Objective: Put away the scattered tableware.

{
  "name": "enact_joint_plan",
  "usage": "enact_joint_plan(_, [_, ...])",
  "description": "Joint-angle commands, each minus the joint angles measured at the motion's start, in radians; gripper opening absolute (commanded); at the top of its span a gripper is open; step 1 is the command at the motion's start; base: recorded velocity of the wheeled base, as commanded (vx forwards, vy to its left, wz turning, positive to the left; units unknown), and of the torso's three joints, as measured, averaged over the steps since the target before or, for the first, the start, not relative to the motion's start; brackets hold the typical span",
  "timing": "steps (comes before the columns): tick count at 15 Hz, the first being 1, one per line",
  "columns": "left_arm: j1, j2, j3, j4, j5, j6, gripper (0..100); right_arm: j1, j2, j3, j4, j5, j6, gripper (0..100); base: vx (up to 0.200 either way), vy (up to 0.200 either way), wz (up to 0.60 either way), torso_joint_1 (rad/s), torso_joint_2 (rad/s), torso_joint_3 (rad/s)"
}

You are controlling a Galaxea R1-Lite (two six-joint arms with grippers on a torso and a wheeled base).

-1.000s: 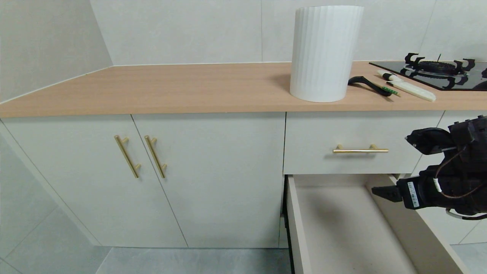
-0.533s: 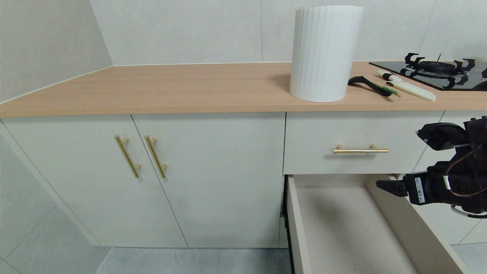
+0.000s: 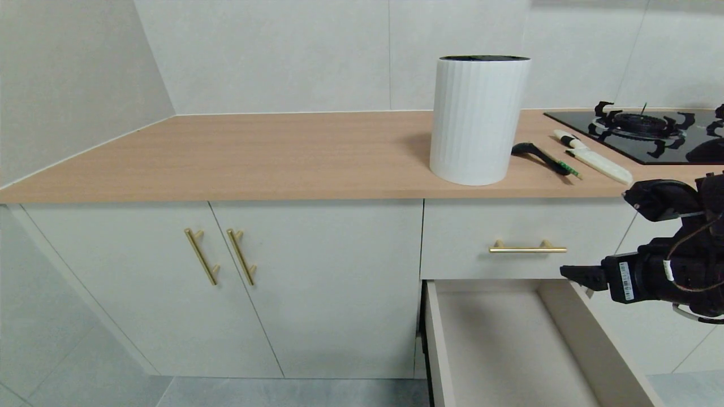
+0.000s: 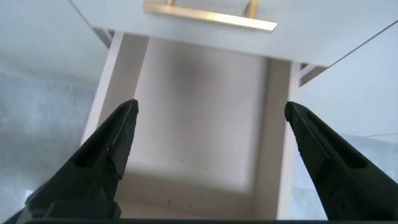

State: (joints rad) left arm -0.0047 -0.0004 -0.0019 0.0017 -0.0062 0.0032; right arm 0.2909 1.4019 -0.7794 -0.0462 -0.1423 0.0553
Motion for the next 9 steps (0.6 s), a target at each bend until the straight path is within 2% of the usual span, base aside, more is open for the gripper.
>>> enact_joint_plan(1, [0.0,0.0,0.0,0.0,0.0,0.0,100,-0.006,0.003,0.0,-0.004,0.0,0.0,100,0.0,0.0,0.0,0.154,-0.48,-0.29])
enact_joint_plan(9, [0.0,0.0,0.0,0.0,0.0,0.0,100,-0.007,0.011,0.0,-0.009,0.001,0.0,100,0.0,0.0,0.0,0.183,-0.47,-0.289])
